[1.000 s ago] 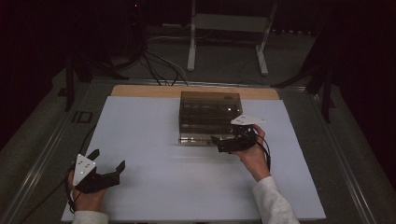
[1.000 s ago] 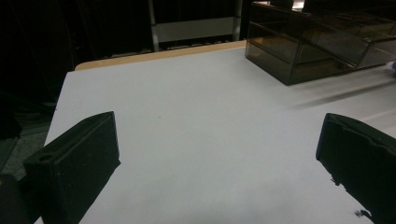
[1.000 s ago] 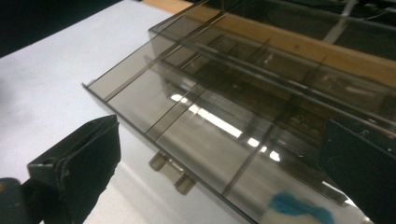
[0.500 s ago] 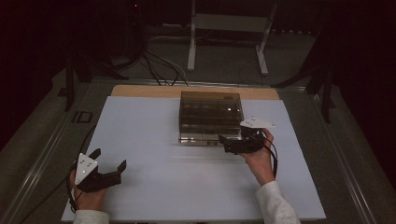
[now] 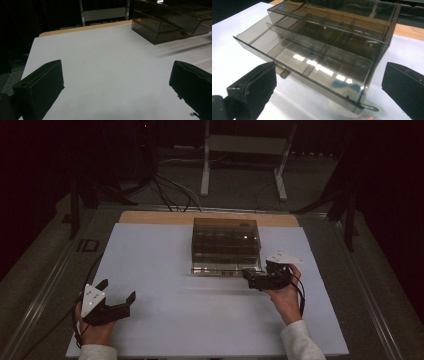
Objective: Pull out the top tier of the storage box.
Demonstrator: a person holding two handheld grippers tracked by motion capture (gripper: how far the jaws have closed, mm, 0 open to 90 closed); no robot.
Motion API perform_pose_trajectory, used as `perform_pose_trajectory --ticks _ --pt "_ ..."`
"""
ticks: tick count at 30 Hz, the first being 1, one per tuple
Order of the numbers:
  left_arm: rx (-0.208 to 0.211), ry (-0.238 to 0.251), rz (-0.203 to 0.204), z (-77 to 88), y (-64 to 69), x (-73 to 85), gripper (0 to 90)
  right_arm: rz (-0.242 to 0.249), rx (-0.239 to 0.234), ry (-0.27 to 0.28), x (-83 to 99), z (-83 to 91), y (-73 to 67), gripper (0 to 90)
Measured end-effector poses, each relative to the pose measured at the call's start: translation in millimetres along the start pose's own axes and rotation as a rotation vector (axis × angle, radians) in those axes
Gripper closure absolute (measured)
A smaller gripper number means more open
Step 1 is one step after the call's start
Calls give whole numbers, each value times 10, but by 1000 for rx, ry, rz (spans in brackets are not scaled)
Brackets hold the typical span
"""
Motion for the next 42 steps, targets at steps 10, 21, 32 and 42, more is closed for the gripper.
perform_pose_trajectory --ticks 10,21,32,42 --pt "0 0 1 -1 -3 2 6 -4 16 -28 88 43 93 0" --pt "1 -5 0 -19 3 10 6 -4 12 -69 229 103 122 0" --pt "3 0 3 -12 -5 5 6 16 16 -106 293 48 123 0" --pt "4 1 2 -14 -1 4 6 20 3 -114 333 6 137 0"
Point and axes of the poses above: each handheld gripper's, and its own axes: z roughly backward along the jaws, x roughly out of its underside, y roughly to its right, the point moved 4 cm from there along -z, roughly forward along the jaws, and after that the axes turned 14 degrees about y, right-handed, at the moved point
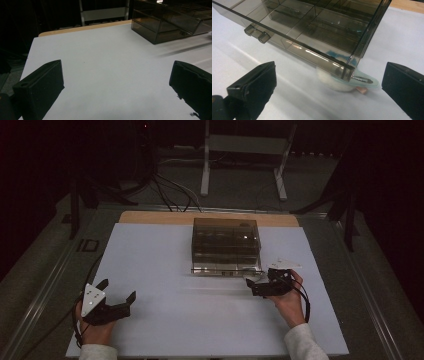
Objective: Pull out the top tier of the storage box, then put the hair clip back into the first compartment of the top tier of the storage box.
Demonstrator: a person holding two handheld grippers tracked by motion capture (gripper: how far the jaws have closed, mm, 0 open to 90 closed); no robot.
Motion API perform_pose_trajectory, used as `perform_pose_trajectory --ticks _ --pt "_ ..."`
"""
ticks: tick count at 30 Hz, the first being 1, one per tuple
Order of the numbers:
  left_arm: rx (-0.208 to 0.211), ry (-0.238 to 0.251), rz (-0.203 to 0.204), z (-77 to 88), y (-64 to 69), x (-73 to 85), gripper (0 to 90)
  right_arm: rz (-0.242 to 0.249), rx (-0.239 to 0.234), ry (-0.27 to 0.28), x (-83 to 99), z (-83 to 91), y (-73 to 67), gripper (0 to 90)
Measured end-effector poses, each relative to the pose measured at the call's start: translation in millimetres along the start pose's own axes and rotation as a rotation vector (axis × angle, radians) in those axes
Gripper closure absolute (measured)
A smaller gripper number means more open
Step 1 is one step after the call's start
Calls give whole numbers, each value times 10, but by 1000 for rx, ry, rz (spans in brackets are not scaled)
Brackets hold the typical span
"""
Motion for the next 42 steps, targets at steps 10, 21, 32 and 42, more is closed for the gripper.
perform_pose_trajectory --ticks 10,21,32,42 --pt "-1 -2 1 -6 4 2 6 -5 -24 -6 92 -65 39 0" --pt "0 -6 0 -12 5 7 6 -19 -20 -54 275 -127 115 0" --pt "1 -6 0 -13 6 8 6 -51 26 -87 309 -284 218 0" --pt "5 -8 0 -18 11 10 6 -45 28 -146 381 -230 98 19"
Point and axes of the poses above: each handheld gripper's, and its own axes: z roughly backward along the jaws, x roughly out of its underside, y roughly to its right, the point moved 4 cm from there along -z, roughly forward along the jaws, and after that the axes turned 14 degrees about y, right-handed, at the moved point
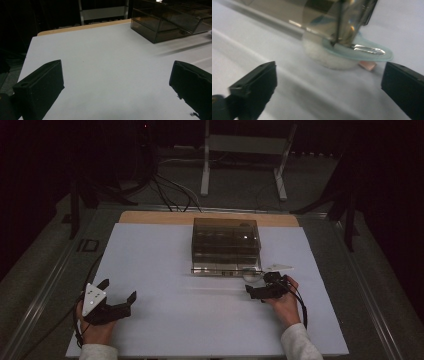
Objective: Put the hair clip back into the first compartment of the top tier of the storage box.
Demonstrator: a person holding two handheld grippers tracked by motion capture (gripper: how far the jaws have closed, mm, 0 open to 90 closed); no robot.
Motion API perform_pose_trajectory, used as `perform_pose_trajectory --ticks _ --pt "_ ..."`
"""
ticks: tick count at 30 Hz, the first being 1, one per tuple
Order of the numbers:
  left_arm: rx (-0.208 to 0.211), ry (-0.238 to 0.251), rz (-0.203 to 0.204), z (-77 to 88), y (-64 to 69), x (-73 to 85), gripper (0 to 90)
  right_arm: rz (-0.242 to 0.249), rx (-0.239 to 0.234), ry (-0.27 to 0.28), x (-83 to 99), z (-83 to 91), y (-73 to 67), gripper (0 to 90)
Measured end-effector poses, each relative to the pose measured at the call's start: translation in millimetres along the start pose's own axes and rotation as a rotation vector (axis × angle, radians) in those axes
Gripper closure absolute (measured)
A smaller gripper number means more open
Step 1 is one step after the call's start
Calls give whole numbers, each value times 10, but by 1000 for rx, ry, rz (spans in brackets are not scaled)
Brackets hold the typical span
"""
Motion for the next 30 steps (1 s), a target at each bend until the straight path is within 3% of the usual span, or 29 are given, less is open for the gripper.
perform_pose_trajectory --ticks 2,7,17,22,30 --pt "1 1 -1 1 1 -2 6 15 1 1 -2 -5 -24 41" --pt "-2 2 3 1 -7 -1 6 -8 -18 4 -11 -41 -43 62" --pt "-2 2 1 3 -8 -2 6 -4 -5 27 -48 -154 23 92" --pt "-2 3 1 3 -6 -3 6 7 36 31 -58 -202 48 165" --pt "-1 3 2 5 -9 -4 6 43 46 36 -47 -197 53 341"
Point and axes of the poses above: each handheld gripper's, and its own axes: z roughly backward along the jaws, x roughly out of its underside, y roughly to its right, the point moved 4 cm from there along -z, roughly forward along the jaws, and after that the axes turned 14 degrees about y, right-handed, at the moved point
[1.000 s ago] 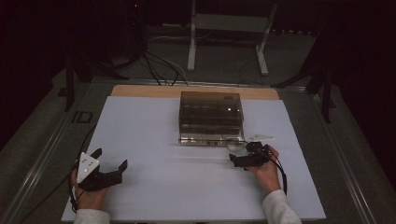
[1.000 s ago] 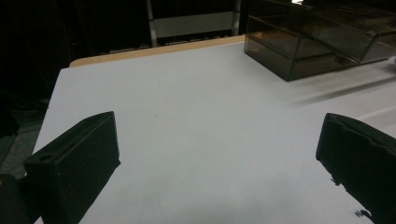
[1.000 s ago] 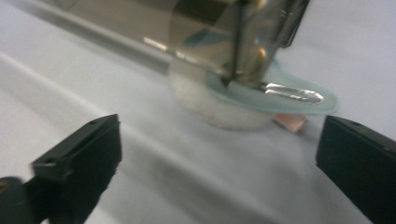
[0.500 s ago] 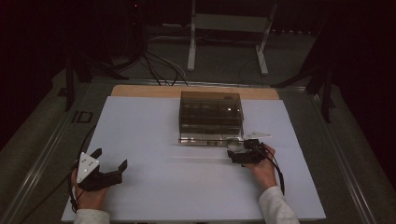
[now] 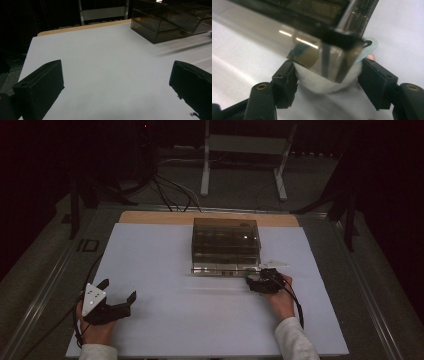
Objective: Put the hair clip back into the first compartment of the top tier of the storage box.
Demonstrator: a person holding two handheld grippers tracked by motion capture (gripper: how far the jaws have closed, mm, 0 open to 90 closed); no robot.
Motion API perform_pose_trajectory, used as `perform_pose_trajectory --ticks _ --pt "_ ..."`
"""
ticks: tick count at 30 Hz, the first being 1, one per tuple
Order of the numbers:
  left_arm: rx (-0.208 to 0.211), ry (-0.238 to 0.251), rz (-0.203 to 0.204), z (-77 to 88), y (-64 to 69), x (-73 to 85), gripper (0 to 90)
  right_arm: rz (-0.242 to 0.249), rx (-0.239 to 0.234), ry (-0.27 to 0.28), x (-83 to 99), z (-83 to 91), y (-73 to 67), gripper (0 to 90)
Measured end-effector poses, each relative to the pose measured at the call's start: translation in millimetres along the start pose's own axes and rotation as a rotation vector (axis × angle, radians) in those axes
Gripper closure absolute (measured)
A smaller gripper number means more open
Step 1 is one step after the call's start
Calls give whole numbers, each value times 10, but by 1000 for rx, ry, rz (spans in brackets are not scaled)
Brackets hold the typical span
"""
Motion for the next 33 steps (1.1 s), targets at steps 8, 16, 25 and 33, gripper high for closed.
perform_pose_trajectory --ticks 8,16,25,33 --pt "0 0 0 0 1 0 6 19 -31 -7 -4 60 -45 355" --pt "0 -1 1 -3 6 2 6 17 -58 -25 22 136 -108 357" --pt "0 -3 0 -3 7 2 6 27 -95 -16 7 202 -200 362" --pt "0 -2 0 -3 7 2 6 11 -131 -23 3 241 -256 365"
Point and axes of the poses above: each handheld gripper's, and its own axes: z roughly backward along the jaws, x roughly out of its underside, y roughly to its right, the point moved 4 cm from there along -z, roughly forward along the jaws, and after that the axes turned 14 degrees about y, right-handed, at the moved point
